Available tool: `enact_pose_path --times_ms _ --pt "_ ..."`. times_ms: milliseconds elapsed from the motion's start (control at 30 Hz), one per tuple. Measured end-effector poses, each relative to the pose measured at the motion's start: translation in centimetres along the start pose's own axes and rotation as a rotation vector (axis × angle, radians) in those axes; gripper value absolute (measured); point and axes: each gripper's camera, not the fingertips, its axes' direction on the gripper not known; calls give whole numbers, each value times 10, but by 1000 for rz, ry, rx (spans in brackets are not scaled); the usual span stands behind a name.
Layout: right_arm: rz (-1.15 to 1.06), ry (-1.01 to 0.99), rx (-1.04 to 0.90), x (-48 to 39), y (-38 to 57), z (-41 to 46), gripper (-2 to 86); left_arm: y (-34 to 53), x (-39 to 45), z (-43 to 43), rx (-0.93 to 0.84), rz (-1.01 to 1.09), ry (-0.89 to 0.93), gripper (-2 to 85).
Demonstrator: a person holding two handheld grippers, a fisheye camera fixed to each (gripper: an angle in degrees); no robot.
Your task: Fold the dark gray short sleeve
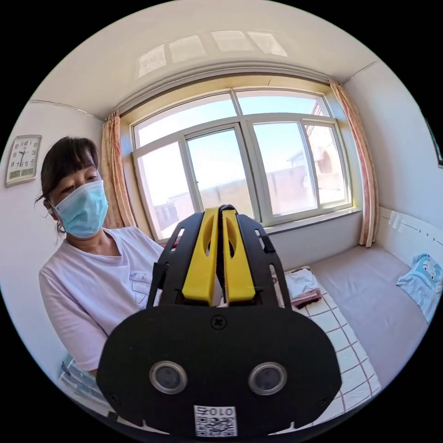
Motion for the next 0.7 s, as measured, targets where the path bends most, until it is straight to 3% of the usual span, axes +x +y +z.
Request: enact_pose_path --times_ms 167,267,400,567,700 --pt "-63 -149 -120 13 -2 39 35 -86 118 47 -217 411 -276 188" --pt "-107 -170 -177 10 -1 56 35 -106 152 81 -299 523 -216 168" --pt "-160 -138 -160 2 6 57 36 -104 152 127 -446 470 -77 75" --pt "-214 71 -75 -8 44 34 62 -85 176 118 -303 563 -129 60" --pt "-12 218 25 26 112 4 125 -85 213 102 -252 648 -180 62"
